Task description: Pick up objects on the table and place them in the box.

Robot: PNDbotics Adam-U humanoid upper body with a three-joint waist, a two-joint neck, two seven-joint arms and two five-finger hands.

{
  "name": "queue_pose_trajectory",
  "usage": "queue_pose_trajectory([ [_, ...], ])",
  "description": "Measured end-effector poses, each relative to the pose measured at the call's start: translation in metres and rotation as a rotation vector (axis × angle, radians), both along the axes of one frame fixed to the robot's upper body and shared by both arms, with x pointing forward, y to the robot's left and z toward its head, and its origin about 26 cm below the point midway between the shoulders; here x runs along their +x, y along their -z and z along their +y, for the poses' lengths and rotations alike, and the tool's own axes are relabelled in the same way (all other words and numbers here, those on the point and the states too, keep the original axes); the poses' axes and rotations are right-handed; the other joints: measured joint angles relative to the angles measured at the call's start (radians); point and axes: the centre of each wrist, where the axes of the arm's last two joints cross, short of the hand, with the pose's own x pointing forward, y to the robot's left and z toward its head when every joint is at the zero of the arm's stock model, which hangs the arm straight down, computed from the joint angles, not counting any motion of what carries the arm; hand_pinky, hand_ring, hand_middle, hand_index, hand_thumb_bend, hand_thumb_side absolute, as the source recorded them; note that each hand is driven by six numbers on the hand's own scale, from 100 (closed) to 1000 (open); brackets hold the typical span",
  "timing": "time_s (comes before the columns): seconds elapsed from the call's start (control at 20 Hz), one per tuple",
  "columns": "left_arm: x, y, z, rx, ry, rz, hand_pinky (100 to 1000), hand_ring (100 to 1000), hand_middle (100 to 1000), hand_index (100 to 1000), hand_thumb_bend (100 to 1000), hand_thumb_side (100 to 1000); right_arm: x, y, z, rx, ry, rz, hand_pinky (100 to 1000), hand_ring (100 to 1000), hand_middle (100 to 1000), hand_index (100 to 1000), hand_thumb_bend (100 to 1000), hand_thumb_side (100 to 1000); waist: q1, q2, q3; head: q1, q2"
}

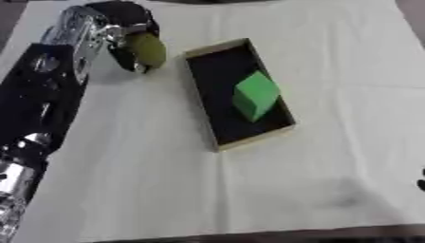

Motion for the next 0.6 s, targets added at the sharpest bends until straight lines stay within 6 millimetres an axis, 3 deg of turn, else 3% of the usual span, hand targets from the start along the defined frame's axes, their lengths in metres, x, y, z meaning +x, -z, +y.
queue_pose_trajectory([
  [0.3, -0.008, -0.012, -0.008, -0.014, 0.086, -0.061, 512, 558, 459, 627, 377, 119, 0.0, 0.0, 0.0, 0.007, 0.0, 0.0, 1000, 1000, 614, 1000, 100, 470, 0.0, -0.001, 0.002, -0.004, 0.0],
  [0.6, -0.02, -0.023, -0.018, -0.017, 0.186, -0.063, 515, 560, 461, 630, 292, 140, 0.0, 0.0, 0.0, 0.008, 0.001, 0.0, 1000, 1000, 614, 1000, 100, 470, 0.003, -0.003, 0.003, -0.011, 0.0],
])
